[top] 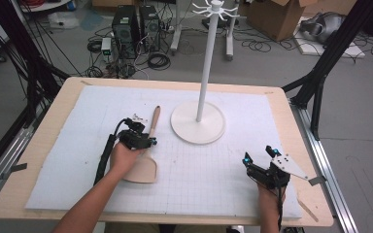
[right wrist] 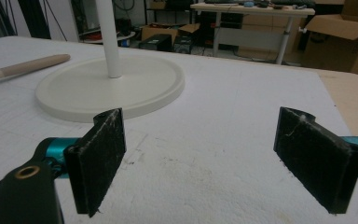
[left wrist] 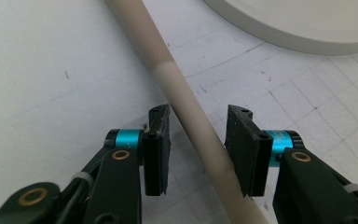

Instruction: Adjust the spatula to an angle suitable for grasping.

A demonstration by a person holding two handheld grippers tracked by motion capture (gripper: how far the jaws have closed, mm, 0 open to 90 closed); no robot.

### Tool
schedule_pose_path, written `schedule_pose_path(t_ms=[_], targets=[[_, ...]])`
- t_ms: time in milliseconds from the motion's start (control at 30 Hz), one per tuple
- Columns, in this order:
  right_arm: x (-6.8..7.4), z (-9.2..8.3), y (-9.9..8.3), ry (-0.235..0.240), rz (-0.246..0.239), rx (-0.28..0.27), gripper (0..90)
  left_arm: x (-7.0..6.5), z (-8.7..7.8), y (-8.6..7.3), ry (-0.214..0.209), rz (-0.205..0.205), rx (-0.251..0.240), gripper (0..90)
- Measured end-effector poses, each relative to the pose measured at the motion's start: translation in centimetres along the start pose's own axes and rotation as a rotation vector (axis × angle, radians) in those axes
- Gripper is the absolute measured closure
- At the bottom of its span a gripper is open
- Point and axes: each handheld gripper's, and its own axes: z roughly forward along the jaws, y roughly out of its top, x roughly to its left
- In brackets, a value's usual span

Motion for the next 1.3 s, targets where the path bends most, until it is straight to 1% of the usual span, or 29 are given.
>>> schedule_pose_path(t_ms=[33, 67, 100, 167, 200, 233, 300, 333, 367, 400, 467, 500, 533, 600, 800, 933, 967, 1000, 1067, 1100, 1133, 1167, 1233, 1267, 1300], targets=[[0.0, 0.0, 0.0, -0.001, 0.001, -0.002, 15.3, 0.0, 0.0, 0.1, 0.005, 0.001, 0.008, 61.6], [0.0, 0.0, 0.0, -0.002, 0.001, -0.002, 15.3, -0.1, -0.1, 0.5, 0.013, -0.008, 0.04, 62.2], [0.0, 0.0, 0.0, -0.003, 0.002, -0.001, 15.3, -0.1, -0.1, 0.5, 0.013, -0.008, 0.04, 62.8], [0.0, 0.0, 0.0, -0.004, -0.001, -0.001, 15.3, -0.1, -0.1, 0.7, 0.016, -0.013, 0.055, 63.6], [0.0, 0.0, 0.0, -0.004, -0.001, -0.003, 15.4, -0.1, -0.3, 0.7, 0.01, -0.028, 0.064, 64.1], [0.0, 0.0, 0.0, -0.004, -0.001, -0.003, 15.4, -0.1, -0.3, 0.7, 0.01, -0.028, 0.064, 64.8], [0.0, 0.0, 0.0, -0.003, 0.0, -0.002, 15.4, 0.0, -0.5, 0.6, 0.003, -0.022, 0.073, 66.4], [0.0, 0.0, 0.0, -0.003, 0.0, -0.002, 15.4, 0.0, -0.6, 0.6, -0.004, -0.011, 0.084, 66.4], [0.0, 0.0, 0.0, -0.003, 0.0, -0.002, 15.4, 0.0, -0.7, 0.6, -0.009, -0.005, 0.089, 68.7], [0.0, 0.0, 0.0, -0.003, 0.0, -0.002, 15.4, 0.0, -1.0, 0.5, -0.015, 0.012, 0.099, 69.9], [0.0, 0.0, 0.0, -0.003, 0.002, 0.001, 15.4, 0.0, -1.2, 0.3, -0.018, 0.014, 0.096, 73.3], [0.0, 0.0, 0.0, -0.003, 0.003, 0.0, 15.4, 0.1, -1.5, 0.1, -0.014, 0.024, 0.096, 74.3], [0.0, 0.0, 0.0, -0.003, 0.003, 0.001, 15.4, 0.1, -1.5, 0.1, -0.014, 0.024, 0.096, 74.8], [0.0, 0.0, 0.0, -0.003, 0.002, 0.001, 15.4, 0.4, -1.7, -0.1, -0.019, 0.017, 0.099, 75.4], [0.1, 0.0, 0.0, -0.004, 0.003, 0.0, 15.4, 1.1, -2.3, -0.3, 0.004, 0.012, 0.106, 77.7], [0.1, 0.0, 0.0, -0.005, 0.003, 0.001, 15.5, 1.1, -2.8, -0.3, -0.002, 0.028, 0.093, 77.8], [0.1, 0.0, 0.0, -0.005, 0.003, 0.001, 15.4, 1.1, -3.1, -0.4, -0.01, 0.041, 0.09, 77.7], [0.1, 0.0, 0.0, -0.004, 0.007, 0.004, 15.4, 1.1, -3.1, -0.4, -0.01, 0.041, 0.09, 77.8], [0.2, 0.0, 0.0, -0.005, 0.009, 0.004, 15.4, 1.2, -3.6, -0.8, -0.025, 0.049, 0.08, 77.7], [0.2, 0.0, 0.0, -0.005, 0.007, 0.001, 15.4, 1.2, -3.6, -0.8, -0.025, 0.049, 0.08, 77.8], [0.1, 0.0, 0.0, -0.004, 0.004, 0.001, 15.4, 1.4, -3.9, -1.1, -0.04, 0.056, 0.076, 77.8], [0.2, 0.0, 0.0, -0.006, 0.006, 0.001, 15.4, 1.4, -3.9, -1.1, -0.04, 0.056, 0.076, 77.8], [0.2, 0.0, 0.0, -0.006, 0.006, 0.002, 15.4, 1.5, -4.6, -1.6, -0.073, 0.082, 0.071, 77.8], [0.2, 0.0, 0.0, -0.005, 0.006, 0.002, 15.4, 1.5, -4.6, -1.6, -0.073, 0.082, 0.071, 77.9], [0.1, 0.0, 0.0, -0.006, 0.003, 0.001, 15.4, 1.6, -4.8, -1.8, -0.087, 0.091, 0.065, 77.8]])
